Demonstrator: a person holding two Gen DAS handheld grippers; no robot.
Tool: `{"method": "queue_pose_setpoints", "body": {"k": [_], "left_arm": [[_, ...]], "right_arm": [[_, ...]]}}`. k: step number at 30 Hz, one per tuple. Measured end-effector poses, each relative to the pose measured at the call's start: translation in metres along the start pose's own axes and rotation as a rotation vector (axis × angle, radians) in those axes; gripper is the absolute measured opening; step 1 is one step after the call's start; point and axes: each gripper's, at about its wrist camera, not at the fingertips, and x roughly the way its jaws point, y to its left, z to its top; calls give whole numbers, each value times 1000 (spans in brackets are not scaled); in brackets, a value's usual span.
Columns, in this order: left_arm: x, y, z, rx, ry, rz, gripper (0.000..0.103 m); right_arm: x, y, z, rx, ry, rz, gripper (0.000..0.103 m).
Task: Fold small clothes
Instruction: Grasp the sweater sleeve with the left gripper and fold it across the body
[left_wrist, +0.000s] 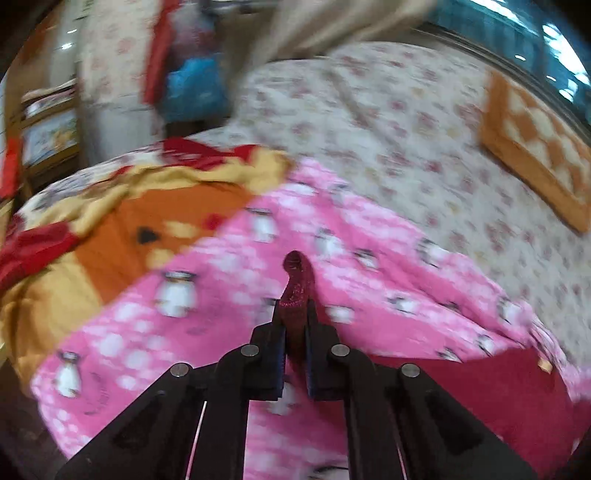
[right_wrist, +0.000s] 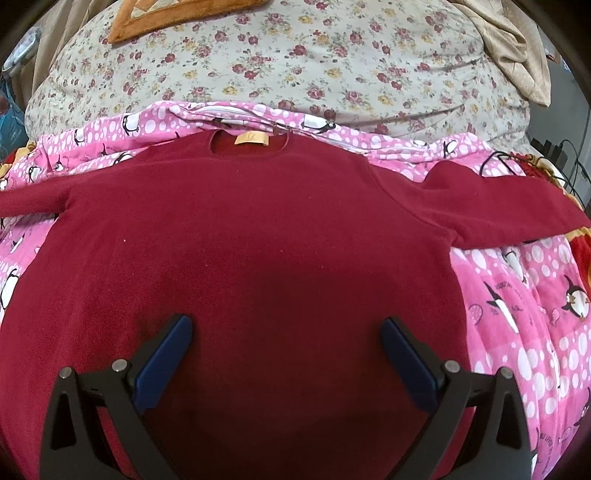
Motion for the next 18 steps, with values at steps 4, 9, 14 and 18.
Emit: {"method": "queue_pose_setpoints", "body": {"k": [4, 9, 14, 18], "left_arm": [[-12, -65, -6, 33, -15, -161, 0], [-35, -162, -37, 29, -8, -398, 0], [-43, -231, -91, 118, 65, -503, 0], [-41, -287, -136, 230, 133, -566, 0]], "right_arm": [[-1, -1, -1, 3, 3, 4, 103], [-1, -1, -1, 0, 2, 0, 103], [-1, -1, -1, 0, -3, -4, 103], [-1, -2, -1, 0, -2, -4, 103]]}}
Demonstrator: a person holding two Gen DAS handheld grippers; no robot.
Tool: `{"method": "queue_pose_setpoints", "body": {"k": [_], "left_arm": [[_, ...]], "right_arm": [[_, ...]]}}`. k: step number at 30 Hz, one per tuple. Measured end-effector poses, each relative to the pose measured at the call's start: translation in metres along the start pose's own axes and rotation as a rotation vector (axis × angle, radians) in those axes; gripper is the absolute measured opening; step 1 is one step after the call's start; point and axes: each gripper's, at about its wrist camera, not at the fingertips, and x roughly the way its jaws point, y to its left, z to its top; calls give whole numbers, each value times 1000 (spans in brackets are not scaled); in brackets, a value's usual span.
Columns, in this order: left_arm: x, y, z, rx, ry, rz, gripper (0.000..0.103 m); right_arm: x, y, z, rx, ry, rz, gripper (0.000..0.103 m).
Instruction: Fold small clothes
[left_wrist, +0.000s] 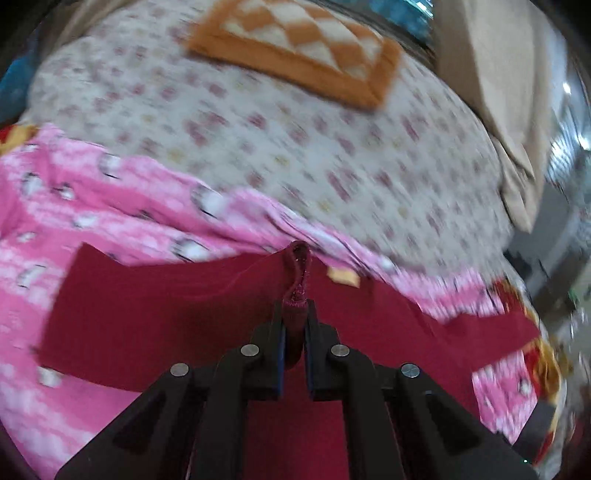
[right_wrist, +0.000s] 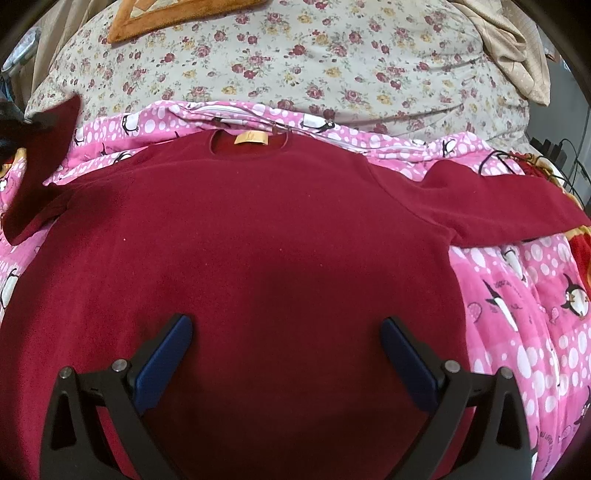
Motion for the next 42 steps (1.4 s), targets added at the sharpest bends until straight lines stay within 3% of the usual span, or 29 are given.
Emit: {"method": "queue_pose_setpoints", "body": {"k": [4, 6, 8, 9, 12, 15, 16, 17, 19, 22, 24, 26, 29, 30, 31, 32, 33, 37, 42], "left_arm": [[20, -38, -11, 65, 39, -80, 0], [28, -55, -16, 99, 59, -168, 0], [40, -66, -25, 149, 120, -247, 0], [51, -70, -35, 176, 177, -246, 0], [70, -64, -53, 175, 287, -140, 5], [61, -57, -57, 119, 300, -143, 8], [55, -58, -57, 124, 304, -149, 10], [47, -58, -57, 130, 306, -159, 10], [28, -57, -56, 135, 278, -177, 10], [14, -43, -42, 123, 233, -112, 10], [9, -26, -30, 91, 194, -31, 10], [9, -6, -19, 35, 158, 38, 10], [5, 22, -2, -62, 104, 88, 10], [2, 29, 2, -81, 85, 97, 10], [-1, 38, 6, -101, 65, 108, 10], [-4, 46, 10, -120, 47, 120, 10], [-10, 57, 14, -148, 25, 135, 10], [-27, 95, 29, -249, -40, 186, 10], [-46, 137, 35, -377, -93, 265, 11]], "right_arm": [[-1, -3, 4, -6, 30, 5, 103], [-3, -12, 9, 44, 50, 25, 102], [-10, -24, 10, 102, 11, 9, 101], [-15, -32, 12, 128, -24, -3, 102], [-24, -51, 22, 188, -112, 27, 101], [-19, -59, 45, 213, -141, 161, 101], [-13, -61, 55, 217, -132, 247, 99], [-8, -62, 61, 225, -122, 301, 92], [8, -61, 74, 255, -92, 424, 82], [41, -38, 87, 213, 11, 624, 79], [63, -14, 89, 132, 79, 597, 70], [84, 2, 83, 108, 151, 586, 68], [82, 22, 85, 62, 113, 624, 68], [81, 27, 87, 51, 100, 638, 63], [80, 30, 87, 46, 83, 639, 53], [78, 28, 88, 63, 73, 644, 23], [78, 23, 87, 102, 69, 654, 9], [54, -4, 95, 178, -18, 580, 6], [22, -70, 110, 280, -53, 352, 6]]}}
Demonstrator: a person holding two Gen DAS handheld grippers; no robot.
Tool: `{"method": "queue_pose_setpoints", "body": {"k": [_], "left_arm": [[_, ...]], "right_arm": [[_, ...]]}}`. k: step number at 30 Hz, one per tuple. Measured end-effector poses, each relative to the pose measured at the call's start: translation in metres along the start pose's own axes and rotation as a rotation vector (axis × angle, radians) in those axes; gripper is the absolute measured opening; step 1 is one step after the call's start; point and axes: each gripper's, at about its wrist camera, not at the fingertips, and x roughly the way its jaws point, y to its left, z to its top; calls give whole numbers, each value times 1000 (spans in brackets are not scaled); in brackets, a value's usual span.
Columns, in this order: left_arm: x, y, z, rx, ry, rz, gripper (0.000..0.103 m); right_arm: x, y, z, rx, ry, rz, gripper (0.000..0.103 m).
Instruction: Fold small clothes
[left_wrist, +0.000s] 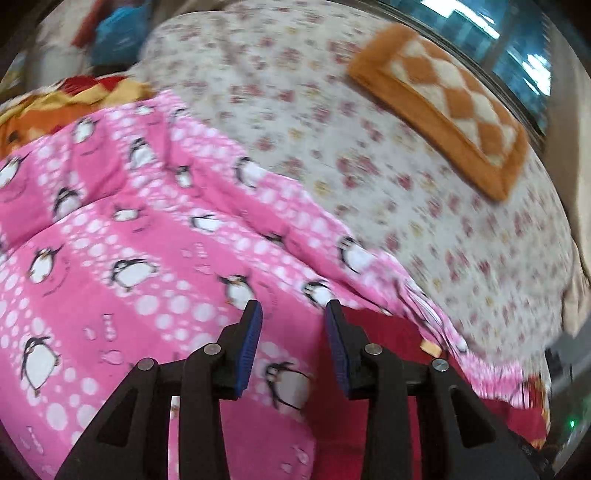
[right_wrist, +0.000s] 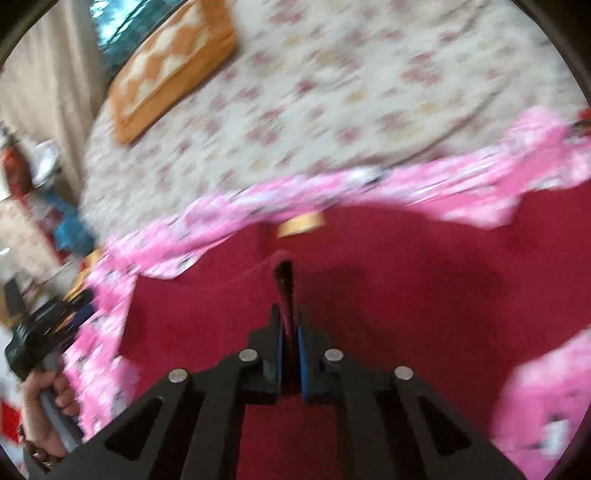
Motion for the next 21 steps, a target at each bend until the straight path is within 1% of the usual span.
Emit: {"method": "queue_pose_setpoints", "body": {"k": [1, 3, 5, 6, 10, 11, 12, 13, 14, 15, 16, 17, 18, 19, 20, 21], "left_arm": [[2, 3, 0, -11, 2, 2, 11], [6, 0, -2, 7, 18, 1, 11], [12, -12, -7, 47, 41, -14, 11], [16, -20, -11, 80, 58, -28, 11], [36, -64, -35, 256, 137, -97, 11], [41, -74, -42, 302, 154, -106, 11], [48, -84, -51, 343, 177, -116, 11], [52, -90, -57, 365, 196, -128, 11], [57, -96, -63, 397, 220, -130, 11], [65, -102, -72, 451, 246, -95, 11], [70, -105, -79, 490, 261, -52, 11], [80, -107, -88, 543, 283, 15, 11], [87, -107, -93, 563, 303, 43, 11], [91, -105, -98, 563, 311, 49, 11], [90, -105, -98, 555, 299, 48, 11], [89, -105, -98, 543, 301, 47, 11]], "right_arm": [[-7, -13, 6, 12, -6, -47, 6], [-15, -34, 12, 38, -8, -105, 6], [-15, -52, 15, 72, 12, -119, 6], [-12, -57, 14, 83, 26, -114, 6], [-3, -61, 8, 60, 51, -162, 7], [-2, -63, 6, 55, 63, -186, 10], [-3, -66, 6, 54, 66, -220, 14], [-9, -70, 8, 60, 47, -252, 16], [-19, -74, 10, 75, 5, -261, 21], [-29, -76, 12, 93, -38, -265, 24], [-41, -77, 13, 101, -95, -270, 24], [-46, -72, 14, 83, -121, -264, 25], [-47, -62, 14, 30, -110, -237, 26], [-42, -55, 14, -6, -76, -206, 26], [-32, -46, 11, -45, -15, -159, 26], [-19, -38, 5, -83, 51, -133, 26]]}}
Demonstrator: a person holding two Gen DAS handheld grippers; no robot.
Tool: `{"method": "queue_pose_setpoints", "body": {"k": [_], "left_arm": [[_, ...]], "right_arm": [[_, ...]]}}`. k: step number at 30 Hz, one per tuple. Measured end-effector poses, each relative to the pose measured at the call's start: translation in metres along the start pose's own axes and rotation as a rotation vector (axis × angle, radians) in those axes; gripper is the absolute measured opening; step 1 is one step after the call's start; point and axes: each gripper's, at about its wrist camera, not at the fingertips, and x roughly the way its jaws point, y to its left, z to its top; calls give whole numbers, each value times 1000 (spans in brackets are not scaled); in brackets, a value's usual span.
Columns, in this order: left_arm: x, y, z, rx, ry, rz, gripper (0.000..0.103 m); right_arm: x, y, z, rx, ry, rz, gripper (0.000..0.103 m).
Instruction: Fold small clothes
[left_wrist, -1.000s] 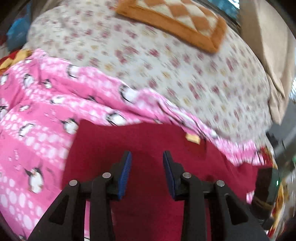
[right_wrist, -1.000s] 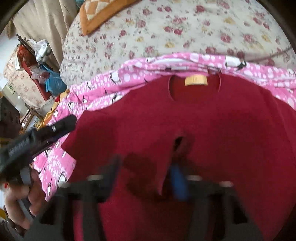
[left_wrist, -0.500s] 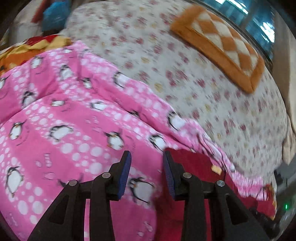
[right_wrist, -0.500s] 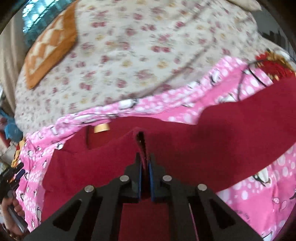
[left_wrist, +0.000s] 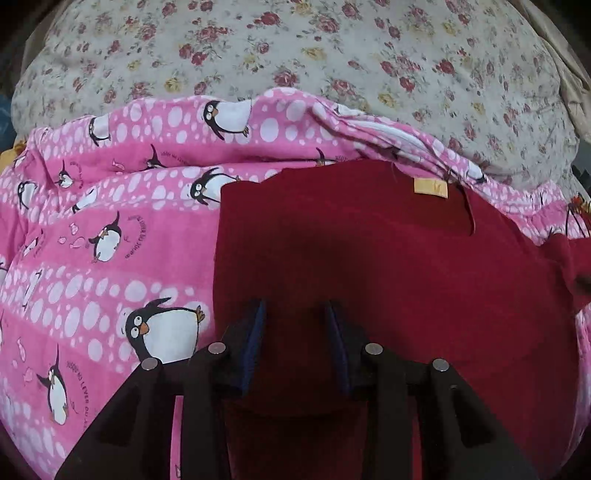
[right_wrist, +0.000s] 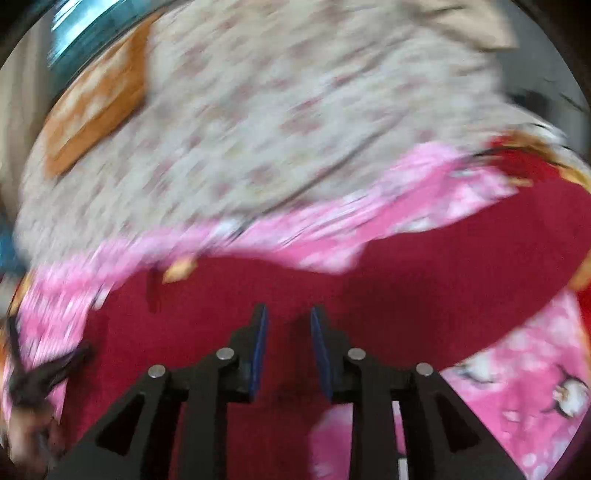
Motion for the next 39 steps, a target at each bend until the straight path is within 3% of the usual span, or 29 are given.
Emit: {"method": "queue_pose_setpoints", "body": {"k": [2, 3, 6, 7, 9, 11, 12, 13, 16, 19, 23, 25, 29, 34, 39], "left_arm": [[0, 2, 0, -24, 7, -15, 11], [0, 3, 1, -33, 11, -23, 11], [-10, 9, 9, -98, -10, -51, 11], [-14, 7, 13, -96, -38, -46, 11], [-17, 1, 21, -56, -96, -28, 12], [1, 2, 23, -31, -47, -4, 19], [23, 7, 18, -51, 49, -14, 19], [26, 10, 16, -63, 42, -31, 19], [11, 12, 18, -101, 23, -45, 19], [-10, 5, 11, -90, 1, -85, 19], [-19, -17, -8, -42, 47, -177, 22], [-16, -29, -13, -19, 59, -191, 27], [-19, -44, -15, 15, 43, -182, 31], [-19, -47, -18, 12, 41, -213, 32], [-13, -51, -17, 26, 38, -202, 32]], "right_arm": [[36, 12, -14, -89, 146, -91, 25], [42, 11, -18, -91, 146, -99, 25], [34, 16, -5, -50, 52, -101, 25], [28, 20, 2, -54, -16, -91, 25], [30, 26, 10, -73, -67, -102, 32], [52, 29, 10, -111, -13, -131, 45], [69, 25, 6, -96, 56, -163, 52], [80, 19, 1, -67, 105, -156, 52], [56, 13, 7, -12, 31, -115, 51], [12, -4, 12, 70, -114, -106, 51], [-47, -62, 13, 197, -291, -178, 51], [-73, -111, 15, 295, -363, -242, 51], [-114, -211, 12, 476, -423, -271, 51], [-151, -297, 36, 450, -382, -339, 51], [-145, -335, 54, 409, -285, -322, 51]]}}
